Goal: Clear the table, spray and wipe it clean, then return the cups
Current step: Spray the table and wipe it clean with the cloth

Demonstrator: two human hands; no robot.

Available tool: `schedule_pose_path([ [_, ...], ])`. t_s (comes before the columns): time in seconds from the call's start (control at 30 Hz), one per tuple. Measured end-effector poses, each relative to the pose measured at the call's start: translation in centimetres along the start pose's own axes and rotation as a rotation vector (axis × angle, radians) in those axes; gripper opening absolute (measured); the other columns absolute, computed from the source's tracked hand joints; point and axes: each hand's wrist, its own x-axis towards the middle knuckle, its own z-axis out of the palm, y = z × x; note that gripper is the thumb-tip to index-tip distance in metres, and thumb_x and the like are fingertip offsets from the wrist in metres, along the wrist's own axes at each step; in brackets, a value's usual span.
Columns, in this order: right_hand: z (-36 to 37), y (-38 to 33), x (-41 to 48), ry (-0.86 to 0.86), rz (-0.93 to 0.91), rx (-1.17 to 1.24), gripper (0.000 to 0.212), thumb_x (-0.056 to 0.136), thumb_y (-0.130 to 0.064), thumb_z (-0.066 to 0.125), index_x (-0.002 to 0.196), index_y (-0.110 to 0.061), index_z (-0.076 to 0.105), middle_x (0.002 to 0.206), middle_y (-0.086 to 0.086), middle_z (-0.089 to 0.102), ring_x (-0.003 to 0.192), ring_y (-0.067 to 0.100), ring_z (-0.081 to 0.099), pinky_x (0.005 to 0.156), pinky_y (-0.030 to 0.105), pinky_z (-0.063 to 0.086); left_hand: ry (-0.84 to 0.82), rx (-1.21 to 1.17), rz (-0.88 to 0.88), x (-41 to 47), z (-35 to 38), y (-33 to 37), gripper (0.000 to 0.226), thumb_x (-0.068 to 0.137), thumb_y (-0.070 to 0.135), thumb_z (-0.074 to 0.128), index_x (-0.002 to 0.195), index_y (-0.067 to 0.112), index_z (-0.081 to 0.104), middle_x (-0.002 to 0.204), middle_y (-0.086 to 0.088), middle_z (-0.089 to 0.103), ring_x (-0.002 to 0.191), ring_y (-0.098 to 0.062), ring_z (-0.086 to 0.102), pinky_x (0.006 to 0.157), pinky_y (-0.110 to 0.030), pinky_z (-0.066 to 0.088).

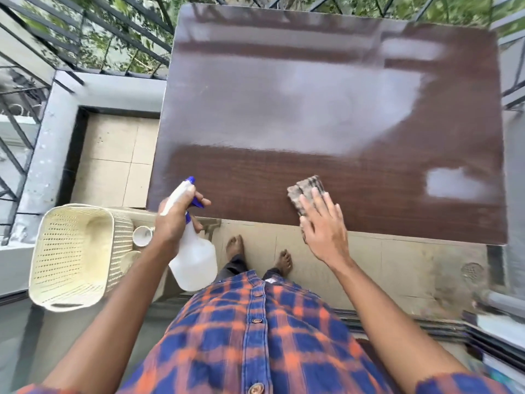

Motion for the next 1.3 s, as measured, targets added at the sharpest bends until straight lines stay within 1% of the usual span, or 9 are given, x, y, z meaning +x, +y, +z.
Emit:
schedule_pose_path([
  [0.2,-2.7,7.1,-2.4,0.104,0.361,-0.011,0.057,0.100,-0.036,0.045,0.156,-0.030,0.035,0.167,0.004,0.023,0.154,0.028,0.018,0.122,0.055,0.017,-0.084,0.061,0.063,-0.1,4.9,0.8,0.040,0.102,0.039,0.054,0.091,0.001,0.065,0.093,-0.005,0.076,0.038,-0.023,0.051,0.049,-0.026,0.046],
  [0.33,-5.6,10.6,2.6,0.156,0.577,0.052,0.058,0.101,-0.034,0.044,0.157,-0.024,0.033,0.168,0.007,0.017,0.154,0.032,0.015,0.124,0.053,0.015,-0.145,0.084,0.106,0.0,7.0,1.7,0.037,0.104,0.034,0.052,0.089,0.003,0.065,0.095,-0.008,0.075,0.039,-0.022,0.051,0.049,-0.027,0.047],
  [0.43,-7.5,10.8,7.8,0.139,0.615,0.042,0.060,0.101,-0.036,0.046,0.157,-0.022,0.032,0.168,0.008,0.015,0.153,0.036,0.015,0.123,0.054,0.016,-0.179,0.105,0.147,0.0,8.3,2.2,0.039,0.102,0.036,0.053,0.087,0.002,0.065,0.095,-0.011,0.074,0.043,-0.024,0.050,0.048,-0.027,0.046],
  [0.57,-7.1,6.4,11.3,0.049,0.418,-0.052,0.061,0.101,-0.039,0.045,0.158,-0.023,0.029,0.169,0.007,0.014,0.153,0.036,0.013,0.122,0.052,0.014,-0.185,0.120,0.161,-0.2,9.9,2.7,0.036,0.105,0.031,0.051,0.089,0.002,0.065,0.093,-0.008,0.074,0.042,-0.025,0.051,0.048,-0.024,0.045],
  [0.77,-2.1,-1.4,4.3,-0.101,-0.146,-0.119,0.060,0.097,-0.030,0.052,0.154,-0.025,0.037,0.166,0.002,0.025,0.152,0.031,0.022,0.121,0.051,0.021,-0.241,0.141,0.184,-0.5,12.6,2.6,0.037,0.104,0.032,0.051,0.087,0.003,0.064,0.093,-0.012,0.072,0.040,-0.023,0.050,0.048,-0.024,0.044],
  [0.87,-1.6,1.2,0.6,-0.072,-0.188,-0.070,0.054,0.101,-0.030,0.050,0.154,-0.031,0.038,0.165,-0.004,0.028,0.152,0.024,0.023,0.121,0.048,0.021,-0.271,0.130,0.180,-0.7,13.8,2.8,0.036,0.103,0.034,0.053,0.085,0.005,0.064,0.094,-0.016,0.071,0.039,-0.025,0.049,0.046,-0.026,0.044],
  [0.97,-3.4,7.3,0.1,-0.030,0.011,-0.032,0.053,0.102,-0.034,0.041,0.155,-0.034,0.035,0.167,-0.005,0.022,0.154,0.023,0.019,0.122,0.047,0.017,-0.285,0.159,0.176,-0.9,14.8,3.1,0.037,0.101,0.037,0.052,0.085,0.005,0.063,0.095,-0.013,0.072,0.037,-0.025,0.048,0.048,-0.024,0.044],
  [1.1,-7.8,19.6,-0.9,0.114,0.359,0.058,0.057,0.099,-0.037,0.036,0.155,-0.026,0.039,0.165,0.007,0.027,0.150,0.038,0.025,0.120,0.054,0.027,-0.301,0.200,0.189,-1.1,16.1,3.5,0.036,0.107,0.028,0.049,0.085,0.003,0.063,0.098,-0.016,0.072,0.037,-0.024,0.048,0.048,-0.022,0.042],
  [1.3,-12.5,31.9,-3.9,0.166,0.819,0.131,0.062,0.101,-0.024,0.046,0.159,-0.031,0.026,0.170,0.001,0.010,0.155,0.031,0.012,0.125,0.046,0.011,-0.321,0.228,0.176,-0.9,18.4,3.9,0.036,0.106,0.028,0.050,0.086,0.001,0.063,0.096,-0.015,0.073,0.040,-0.027,0.048,0.050,-0.025,0.043],
])
